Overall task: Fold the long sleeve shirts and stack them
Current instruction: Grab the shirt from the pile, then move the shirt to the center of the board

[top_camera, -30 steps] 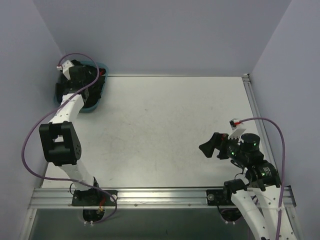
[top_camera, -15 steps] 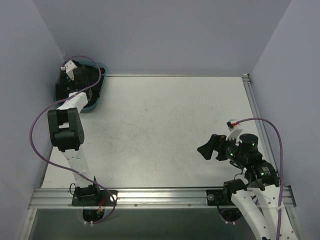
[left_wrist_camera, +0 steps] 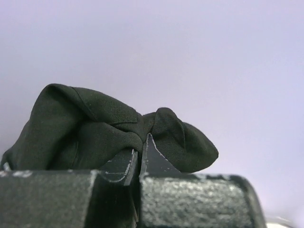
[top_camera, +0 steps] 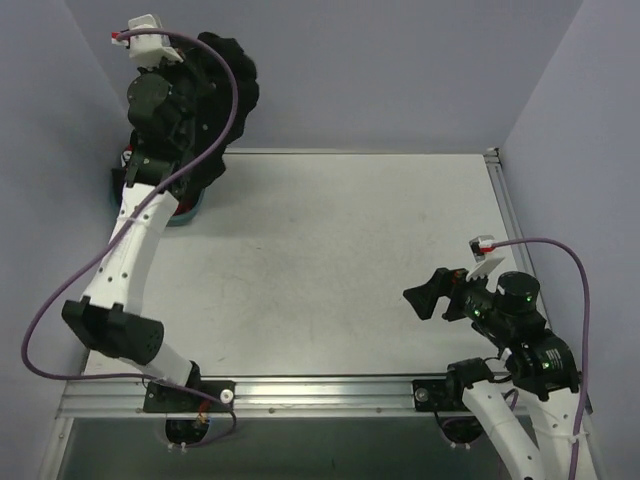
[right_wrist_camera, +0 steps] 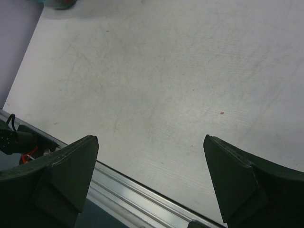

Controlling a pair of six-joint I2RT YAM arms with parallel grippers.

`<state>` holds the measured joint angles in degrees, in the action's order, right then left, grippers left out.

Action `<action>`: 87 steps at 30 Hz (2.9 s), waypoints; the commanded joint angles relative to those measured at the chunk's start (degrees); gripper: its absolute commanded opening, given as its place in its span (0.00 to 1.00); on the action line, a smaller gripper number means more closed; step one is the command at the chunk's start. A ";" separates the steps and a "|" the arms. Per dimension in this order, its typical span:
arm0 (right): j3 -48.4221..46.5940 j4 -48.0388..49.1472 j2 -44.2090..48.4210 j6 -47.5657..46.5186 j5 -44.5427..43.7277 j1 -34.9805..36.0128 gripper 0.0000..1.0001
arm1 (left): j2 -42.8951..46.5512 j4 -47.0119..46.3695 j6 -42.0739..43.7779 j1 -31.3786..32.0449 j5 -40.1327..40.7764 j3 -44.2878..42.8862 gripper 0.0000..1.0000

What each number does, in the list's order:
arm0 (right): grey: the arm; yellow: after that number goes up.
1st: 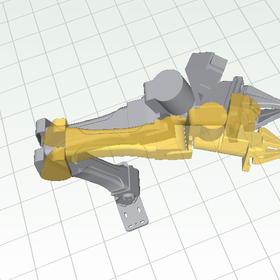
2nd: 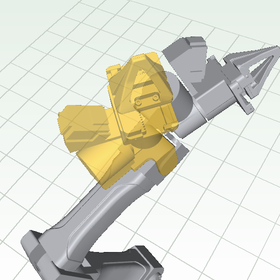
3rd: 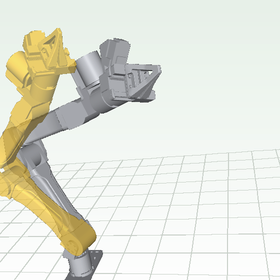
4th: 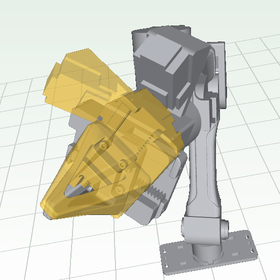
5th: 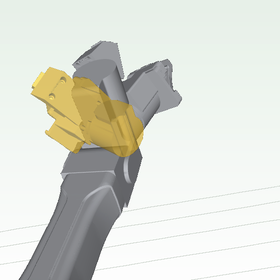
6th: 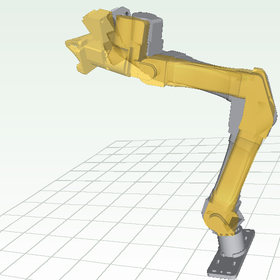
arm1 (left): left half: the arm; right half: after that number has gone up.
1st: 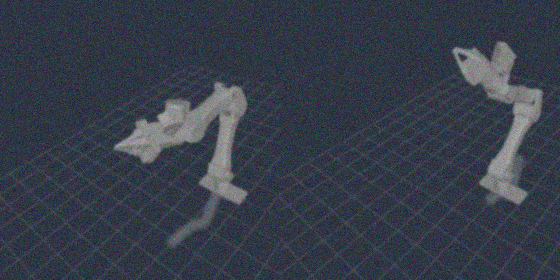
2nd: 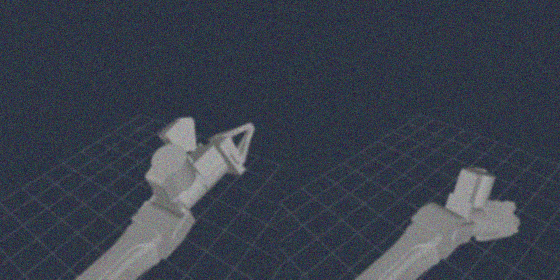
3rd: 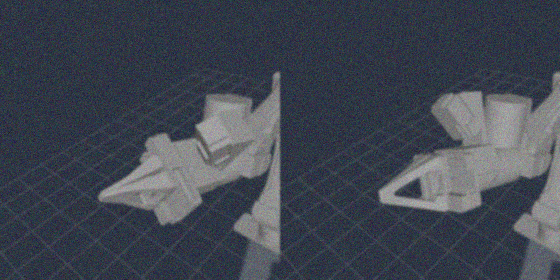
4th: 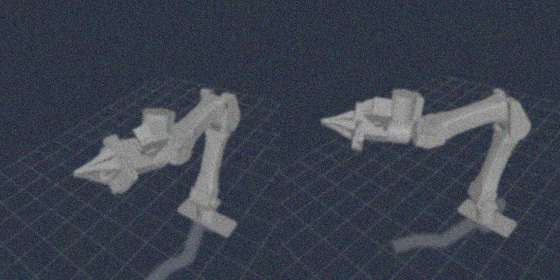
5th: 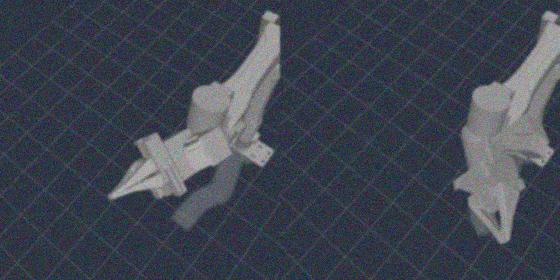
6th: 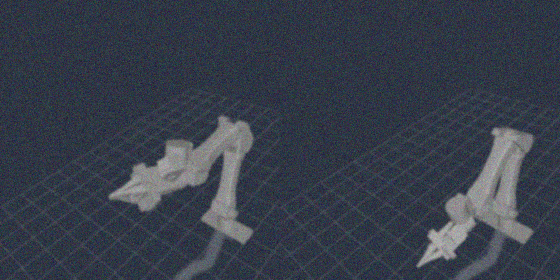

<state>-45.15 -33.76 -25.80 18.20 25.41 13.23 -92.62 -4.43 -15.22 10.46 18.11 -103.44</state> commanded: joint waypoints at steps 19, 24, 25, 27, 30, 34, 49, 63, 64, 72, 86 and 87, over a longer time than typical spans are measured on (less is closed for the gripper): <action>-7.94 -11.24 -3.28 -2.99 -2.48 0.39 1.00 | 54.28 20.14 -20.88 17.76 -19.07 63.08 0.68; -5.14 -8.62 -11.70 -1.41 -0.18 2.14 1.00 | 63.79 35.44 -24.59 17.58 -10.75 66.08 0.79; -4.61 -7.65 -12.77 -0.80 -1.05 3.10 1.00 | 63.70 36.23 -24.68 17.49 -9.16 66.00 0.79; -4.16 -4.15 -16.80 1.04 -5.96 8.72 1.00 | 60.82 36.51 -24.24 16.88 -6.42 64.78 0.80; -5.47 0.16 -24.78 3.85 -15.98 19.35 0.99 | 52.30 33.79 -22.40 15.39 -6.16 62.84 0.82; -8.98 8.60 -35.88 6.23 -19.87 26.40 0.98 | 41.93 23.96 -22.65 5.85 -9.48 61.69 0.82; -14.44 38.67 -63.93 13.36 -18.47 28.34 0.99 | -3.32 0.65 -23.98 -4.92 -9.14 45.26 0.73; -14.53 43.69 -73.33 13.36 -17.06 27.99 0.98 | -5.03 4.07 -26.08 -3.87 5.26 45.87 0.70; -14.36 43.95 -73.60 13.70 -17.15 27.99 0.98 | -4.85 6.77 -26.35 -3.78 5.79 45.70 0.71; -10.58 46.94 -73.43 14.32 -16.53 27.99 0.97 | -3.88 -0.40 -26.88 -3.69 6.85 50.35 0.72; -6.01 49.31 -71.06 14.41 -17.41 27.90 0.95 | -10.74 -9.46 -21.08 -1.85 3.95 45.25 0.00; -5.83 49.23 -70.88 14.32 -17.58 27.90 0.95 | -10.57 -9.37 -20.21 -1.41 4.04 44.91 0.00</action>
<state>-52.23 15.35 -99.63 32.45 8.80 41.01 -103.57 -9.34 -38.04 7.75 22.68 -55.59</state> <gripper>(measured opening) 0.954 0.022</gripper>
